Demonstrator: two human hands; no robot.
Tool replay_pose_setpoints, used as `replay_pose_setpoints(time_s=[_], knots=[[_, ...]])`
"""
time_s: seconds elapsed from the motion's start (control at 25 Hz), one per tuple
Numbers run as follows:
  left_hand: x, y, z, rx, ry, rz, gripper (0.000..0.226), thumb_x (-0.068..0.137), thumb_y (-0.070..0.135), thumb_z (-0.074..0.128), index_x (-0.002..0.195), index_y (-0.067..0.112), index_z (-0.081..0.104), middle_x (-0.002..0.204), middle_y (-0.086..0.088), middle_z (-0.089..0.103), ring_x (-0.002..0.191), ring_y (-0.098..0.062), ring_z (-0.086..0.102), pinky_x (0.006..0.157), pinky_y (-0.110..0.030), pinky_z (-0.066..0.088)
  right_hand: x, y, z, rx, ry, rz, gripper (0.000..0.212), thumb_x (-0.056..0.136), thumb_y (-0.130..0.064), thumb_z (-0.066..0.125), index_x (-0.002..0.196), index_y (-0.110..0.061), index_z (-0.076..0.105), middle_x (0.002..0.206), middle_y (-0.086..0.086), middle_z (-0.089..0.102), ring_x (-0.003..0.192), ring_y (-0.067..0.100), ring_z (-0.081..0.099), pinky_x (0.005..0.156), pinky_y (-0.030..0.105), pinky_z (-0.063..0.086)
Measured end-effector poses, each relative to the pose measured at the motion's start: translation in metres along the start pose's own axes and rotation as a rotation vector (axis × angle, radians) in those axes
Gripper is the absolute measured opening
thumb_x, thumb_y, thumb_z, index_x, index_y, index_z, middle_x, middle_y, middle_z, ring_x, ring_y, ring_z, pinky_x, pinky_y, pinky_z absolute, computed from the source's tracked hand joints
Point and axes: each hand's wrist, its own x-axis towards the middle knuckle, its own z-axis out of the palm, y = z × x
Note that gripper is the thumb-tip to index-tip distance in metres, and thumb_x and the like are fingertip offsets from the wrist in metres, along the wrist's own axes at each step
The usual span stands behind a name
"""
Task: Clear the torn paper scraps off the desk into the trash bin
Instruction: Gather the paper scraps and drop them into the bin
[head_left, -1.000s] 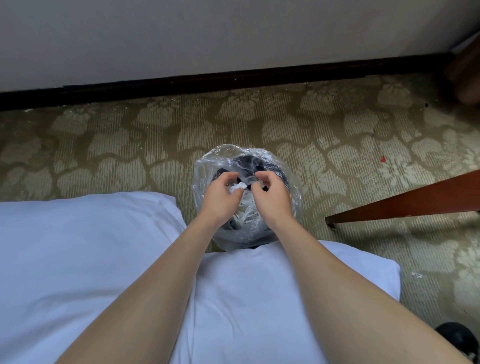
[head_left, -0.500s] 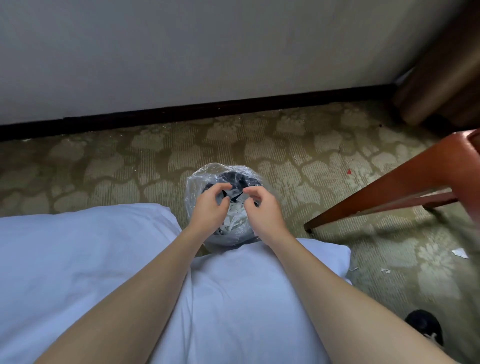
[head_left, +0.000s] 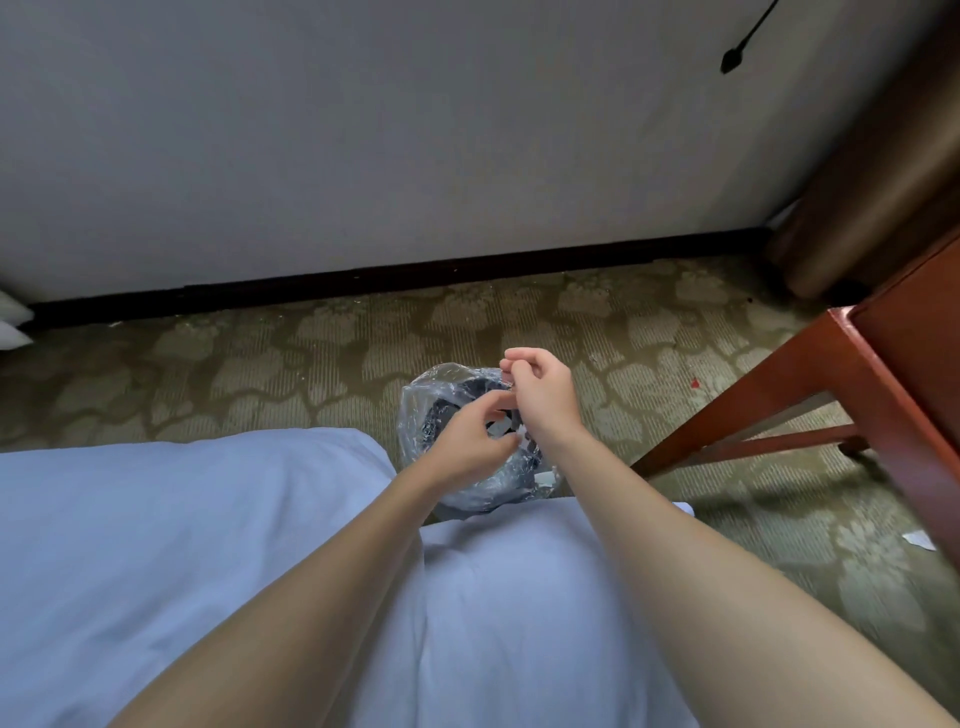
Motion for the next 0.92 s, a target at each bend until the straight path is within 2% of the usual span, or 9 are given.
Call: replay_pose_setpoints(time_s=[0.12, 0.24, 0.32, 0.4, 0.52, 0.64, 0.76, 0.84, 0.92], knots=[[0.007, 0.001, 0.009, -0.020, 0.033, 0.006, 0.036, 0.084, 0.018, 0.066, 0.119, 0.021, 0.059, 0.112, 0.010, 0.067, 0.108, -0.009, 0.062, 0.084, -0.025, 0.050, 0.004, -0.003, 0.002, 0.044, 0.025, 0.033, 0.024, 0.093, -0.015, 0.043, 0.097, -0.025, 0.065, 0.100, -0.006, 0.070, 0.098, 0.011, 0.066, 0.090, 0.042, 0.056], [0.015, 0.004, 0.013, 0.031, 0.100, 0.006, 0.016, 0.084, 0.021, 0.065, 0.099, 0.021, 0.063, 0.092, 0.009, 0.068, 0.089, -0.015, 0.063, 0.076, -0.031, 0.052, 0.011, -0.002, 0.000, 0.072, 0.051, 0.049, 0.026, 0.094, -0.012, 0.041, 0.096, -0.024, 0.065, 0.102, -0.003, 0.069, 0.099, 0.013, 0.065, 0.092, 0.041, 0.054], [0.017, 0.004, 0.014, 0.071, 0.134, 0.009, 0.005, 0.088, 0.017, 0.061, 0.087, 0.023, 0.061, 0.073, 0.013, 0.060, 0.070, -0.012, 0.055, 0.060, -0.027, 0.043, 0.015, 0.000, -0.002, 0.079, 0.061, 0.046, 0.026, 0.094, -0.011, 0.041, 0.096, -0.023, 0.065, 0.102, -0.001, 0.069, 0.099, 0.016, 0.065, 0.092, 0.039, 0.054], [0.021, 0.001, 0.012, 0.095, 0.172, 0.004, 0.008, 0.089, 0.015, 0.060, 0.084, 0.021, 0.062, 0.066, 0.012, 0.057, 0.061, -0.009, 0.050, 0.056, -0.028, 0.038, 0.018, 0.003, -0.003, 0.073, 0.072, 0.043, 0.025, 0.094, -0.011, 0.042, 0.098, -0.020, 0.065, 0.102, 0.000, 0.069, 0.098, 0.016, 0.065, 0.092, 0.037, 0.054], [0.025, -0.004, 0.003, 0.121, 0.226, -0.011, 0.012, 0.090, 0.013, 0.061, 0.085, 0.020, 0.069, 0.069, 0.004, 0.067, 0.062, -0.016, 0.059, 0.058, -0.035, 0.045, 0.021, 0.007, -0.006, 0.051, 0.075, 0.055, 0.025, 0.095, -0.011, 0.041, 0.102, -0.017, 0.064, 0.103, 0.002, 0.068, 0.094, 0.022, 0.066, 0.088, 0.037, 0.053], [0.027, -0.005, -0.004, 0.159, 0.260, -0.051, 0.017, 0.091, 0.011, 0.060, 0.089, 0.020, 0.074, 0.071, 0.001, 0.070, 0.060, -0.017, 0.059, 0.054, -0.032, 0.047, 0.019, 0.011, -0.010, 0.016, 0.076, 0.059, 0.025, 0.096, -0.012, 0.041, 0.105, -0.017, 0.064, 0.103, 0.002, 0.068, 0.097, 0.028, 0.065, 0.088, 0.039, 0.053], [0.032, -0.007, -0.009, 0.214, 0.268, -0.098, 0.015, 0.092, 0.016, 0.061, 0.100, 0.014, 0.074, 0.085, 0.003, 0.072, 0.076, -0.014, 0.064, 0.069, -0.036, 0.055, 0.016, 0.014, -0.015, -0.047, 0.047, 0.037, 0.025, 0.098, -0.015, 0.041, 0.108, -0.016, 0.064, 0.104, 0.000, 0.068, 0.092, 0.027, 0.065, 0.084, 0.038, 0.054], [0.034, -0.008, -0.011, 0.238, 0.257, -0.117, 0.020, 0.091, 0.015, 0.065, 0.110, 0.012, 0.071, 0.103, 0.000, 0.071, 0.089, -0.011, 0.061, 0.077, -0.027, 0.050, 0.016, 0.013, -0.019, -0.095, 0.025, 0.020, 0.024, 0.098, -0.017, 0.042, 0.108, -0.017, 0.063, 0.102, 0.003, 0.069, 0.097, 0.031, 0.064, 0.085, 0.044, 0.054], [0.034, -0.005, -0.013, 0.243, 0.232, -0.129, 0.036, 0.087, 0.013, 0.072, 0.121, 0.011, 0.065, 0.118, -0.001, 0.066, 0.101, -0.011, 0.058, 0.083, -0.020, 0.042, 0.016, 0.010, -0.022, -0.117, 0.006, 0.000, 0.023, 0.098, -0.018, 0.043, 0.108, -0.019, 0.063, 0.101, 0.006, 0.069, 0.100, 0.030, 0.064, 0.085, 0.045, 0.054]])
